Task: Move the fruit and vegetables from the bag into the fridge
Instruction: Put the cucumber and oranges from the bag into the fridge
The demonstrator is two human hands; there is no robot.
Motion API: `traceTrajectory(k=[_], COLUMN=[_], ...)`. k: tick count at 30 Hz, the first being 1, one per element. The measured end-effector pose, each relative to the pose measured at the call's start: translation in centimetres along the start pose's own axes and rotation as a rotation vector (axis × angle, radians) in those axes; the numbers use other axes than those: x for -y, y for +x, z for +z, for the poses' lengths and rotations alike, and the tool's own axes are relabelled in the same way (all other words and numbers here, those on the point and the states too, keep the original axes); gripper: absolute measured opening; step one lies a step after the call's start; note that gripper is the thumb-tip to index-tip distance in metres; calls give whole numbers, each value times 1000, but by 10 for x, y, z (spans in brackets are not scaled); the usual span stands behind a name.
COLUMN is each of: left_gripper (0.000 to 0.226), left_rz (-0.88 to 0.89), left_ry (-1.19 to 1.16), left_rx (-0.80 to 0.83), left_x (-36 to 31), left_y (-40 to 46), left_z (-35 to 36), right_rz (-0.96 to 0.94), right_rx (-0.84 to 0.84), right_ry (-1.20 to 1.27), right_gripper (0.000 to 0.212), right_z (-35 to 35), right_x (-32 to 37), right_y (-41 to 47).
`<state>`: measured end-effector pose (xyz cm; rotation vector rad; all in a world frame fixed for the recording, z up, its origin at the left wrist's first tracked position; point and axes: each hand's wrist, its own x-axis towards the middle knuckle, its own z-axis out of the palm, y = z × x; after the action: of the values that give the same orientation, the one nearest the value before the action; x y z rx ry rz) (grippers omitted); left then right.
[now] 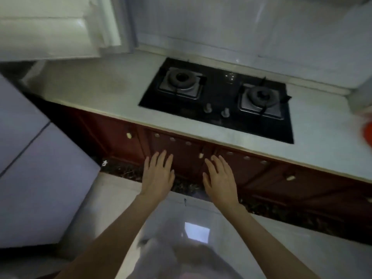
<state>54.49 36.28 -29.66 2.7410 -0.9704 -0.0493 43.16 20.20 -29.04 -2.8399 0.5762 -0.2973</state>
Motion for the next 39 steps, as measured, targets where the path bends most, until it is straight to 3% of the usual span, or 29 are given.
traceTrajectory(k=[9, 17, 27, 39], left_gripper=[50, 47, 48, 50], left_rz=[388, 674, 904, 968], left_ry=[-44, -77, -99, -40], left_rx=[104, 122, 157, 162], left_x=[-257, -437, -605, -760], left_y=[41, 74, 148, 294], left_z=[72, 80, 110, 152], right_rz=[414, 749, 936, 985], right_rx=[-174, -266, -320, -303], right_ry=[-98, -130, -174, -207], right_gripper=[39, 41, 46, 44], right_z=[-83, -145, -193, -252], right_x=[-213, -338, -476, -668], right_y=[-86, -145, -134, -52])
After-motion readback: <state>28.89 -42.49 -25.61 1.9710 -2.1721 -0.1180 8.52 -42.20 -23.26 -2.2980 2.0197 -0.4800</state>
